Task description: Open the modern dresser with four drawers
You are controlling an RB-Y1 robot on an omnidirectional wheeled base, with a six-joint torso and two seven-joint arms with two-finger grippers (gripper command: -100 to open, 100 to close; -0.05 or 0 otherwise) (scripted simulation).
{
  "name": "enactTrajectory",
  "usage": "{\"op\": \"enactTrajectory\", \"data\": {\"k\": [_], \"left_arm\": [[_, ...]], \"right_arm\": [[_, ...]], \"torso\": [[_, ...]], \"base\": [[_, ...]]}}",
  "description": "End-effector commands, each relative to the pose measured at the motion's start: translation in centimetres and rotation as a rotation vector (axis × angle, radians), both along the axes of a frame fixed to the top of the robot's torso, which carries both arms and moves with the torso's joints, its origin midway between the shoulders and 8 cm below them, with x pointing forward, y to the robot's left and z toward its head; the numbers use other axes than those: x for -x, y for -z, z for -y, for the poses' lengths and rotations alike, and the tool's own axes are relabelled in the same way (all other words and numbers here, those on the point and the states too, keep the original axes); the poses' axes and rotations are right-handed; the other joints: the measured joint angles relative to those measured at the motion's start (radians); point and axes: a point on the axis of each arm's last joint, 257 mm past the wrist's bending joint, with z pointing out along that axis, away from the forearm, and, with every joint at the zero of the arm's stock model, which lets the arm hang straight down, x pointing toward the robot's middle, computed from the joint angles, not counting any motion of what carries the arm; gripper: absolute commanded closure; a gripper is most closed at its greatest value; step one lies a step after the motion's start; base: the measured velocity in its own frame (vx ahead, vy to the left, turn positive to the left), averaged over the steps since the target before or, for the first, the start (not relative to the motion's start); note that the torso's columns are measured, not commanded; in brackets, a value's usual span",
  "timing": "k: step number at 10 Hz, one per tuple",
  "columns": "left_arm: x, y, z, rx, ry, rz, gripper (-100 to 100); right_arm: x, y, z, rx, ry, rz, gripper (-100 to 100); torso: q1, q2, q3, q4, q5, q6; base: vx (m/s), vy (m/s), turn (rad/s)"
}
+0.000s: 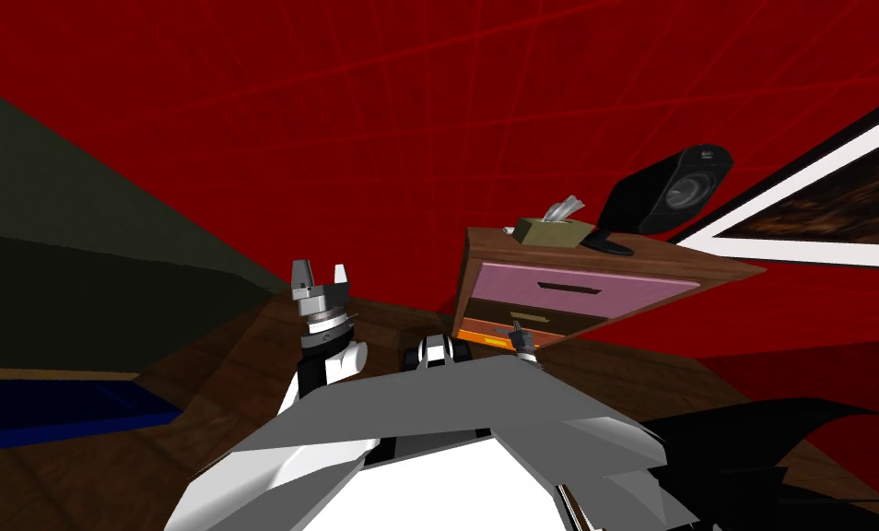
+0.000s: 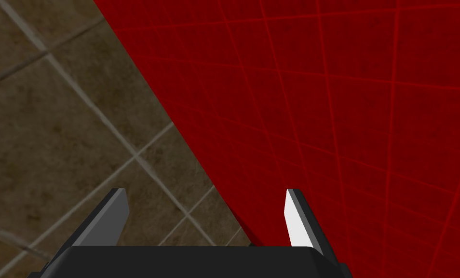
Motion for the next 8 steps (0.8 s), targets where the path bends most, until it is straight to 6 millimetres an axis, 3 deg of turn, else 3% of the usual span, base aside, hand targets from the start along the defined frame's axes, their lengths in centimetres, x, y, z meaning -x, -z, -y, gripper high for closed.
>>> {"op": "enactTrajectory", "data": {"k": [1,5,6,8], "left_arm": [[0.0,0.0,0.0,0.0,0.0,0.0,0],[0.0,0.0,0.0,0.0,0.0,0.0,0],[0.0,0.0,0.0,0.0,0.0,0.0,0],[0.0,0.0,0.0,0.0,0.0,0.0,0]], "right_arm": [[-0.3,-0.7,1.2,0.006,-0.005,0.002,-100],[-0.9,-2.2,3.4,0.018,-0.015,0.004,-100],[-0.6,-1.9,3.0,0.017,-0.013,0.004,-100],[-3.2,-2.1,3.5,0.029,0.032,0.009,-100]], "torso": [[0.004,0.0,0.0,0.0,0.001,0.0],[0.003,-0.003,-0.002,-0.001,0.001,0.0],[0.003,-0.003,-0.002,-0.001,0.001,0.0],[-0.003,-0.001,-0.001,0.0,-0.001,0.0]], "base": [[-0.002,0.082,-0.003],[-0.009,0.089,-0.002],[-0.006,0.041,-0.004],[-0.098,-0.048,0.176]]}}
